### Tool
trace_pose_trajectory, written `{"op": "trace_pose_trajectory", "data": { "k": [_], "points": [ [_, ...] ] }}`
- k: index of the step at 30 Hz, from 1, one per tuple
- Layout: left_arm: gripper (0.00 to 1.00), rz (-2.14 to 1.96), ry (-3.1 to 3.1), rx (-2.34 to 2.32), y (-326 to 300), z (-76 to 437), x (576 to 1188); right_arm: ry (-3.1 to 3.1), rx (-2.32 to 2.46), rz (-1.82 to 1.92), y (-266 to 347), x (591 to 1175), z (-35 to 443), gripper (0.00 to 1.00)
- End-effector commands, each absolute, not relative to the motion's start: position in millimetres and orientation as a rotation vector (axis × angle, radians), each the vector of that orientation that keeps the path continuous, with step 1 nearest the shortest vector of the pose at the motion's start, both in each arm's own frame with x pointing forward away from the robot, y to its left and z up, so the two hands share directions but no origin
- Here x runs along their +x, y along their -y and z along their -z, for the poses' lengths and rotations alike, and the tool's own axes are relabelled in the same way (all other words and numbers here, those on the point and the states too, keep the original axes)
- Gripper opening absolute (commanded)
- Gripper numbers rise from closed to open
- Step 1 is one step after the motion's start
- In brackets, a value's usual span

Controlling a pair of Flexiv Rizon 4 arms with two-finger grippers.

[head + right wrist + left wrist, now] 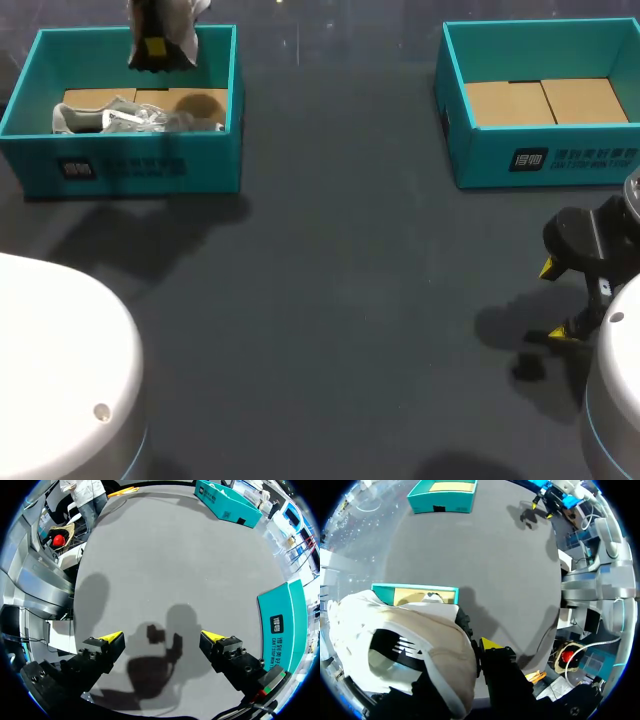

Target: Take the shoe out of the shoebox, open the shoe tongue, remove and reinsert the insole, then place the shoe into the shoebox

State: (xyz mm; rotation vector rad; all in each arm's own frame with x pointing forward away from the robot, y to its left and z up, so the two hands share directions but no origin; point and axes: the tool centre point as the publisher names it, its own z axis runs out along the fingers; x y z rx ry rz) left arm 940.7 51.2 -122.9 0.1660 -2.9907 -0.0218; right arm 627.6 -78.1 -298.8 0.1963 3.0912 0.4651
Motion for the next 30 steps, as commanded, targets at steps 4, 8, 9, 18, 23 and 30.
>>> {"op": "trace_pose_trajectory", "data": {
  "k": [4,8,9,18,23,30],
  "points": [
    [0.0,0.026,2.98,0.163,-50.4,121.5,945.1,-3.088,0.196,-0.463,78.7,625.1,298.5,1.0],
    [0.0,0.026,2.98,0.163,-50.4,121.5,945.1,-3.088,0.196,-0.463,78.7,625.1,298.5,1.0],
    [0.0,0.026,2.984,0.164,-54.9,121.5,949.4,-3.088,0.196,-0.463,78.7,625.1,298.5,1.0],
    [0.0,0.037,2.998,0.284,-126.5,130.6,1010.2,-3.088,0.196,-0.463,78.7,625.1,298.5,1.0],
    [0.0,0.061,3.008,0.311,-166.2,134.8,1040.6,-3.088,0.196,-0.463,78.7,625.1,298.5,1.0],
    [0.0,0.049,3.025,0.261,-202.7,134.0,1076.1,-3.088,0.196,-0.463,78.7,625.1,298.5,1.0]
  ]
}}
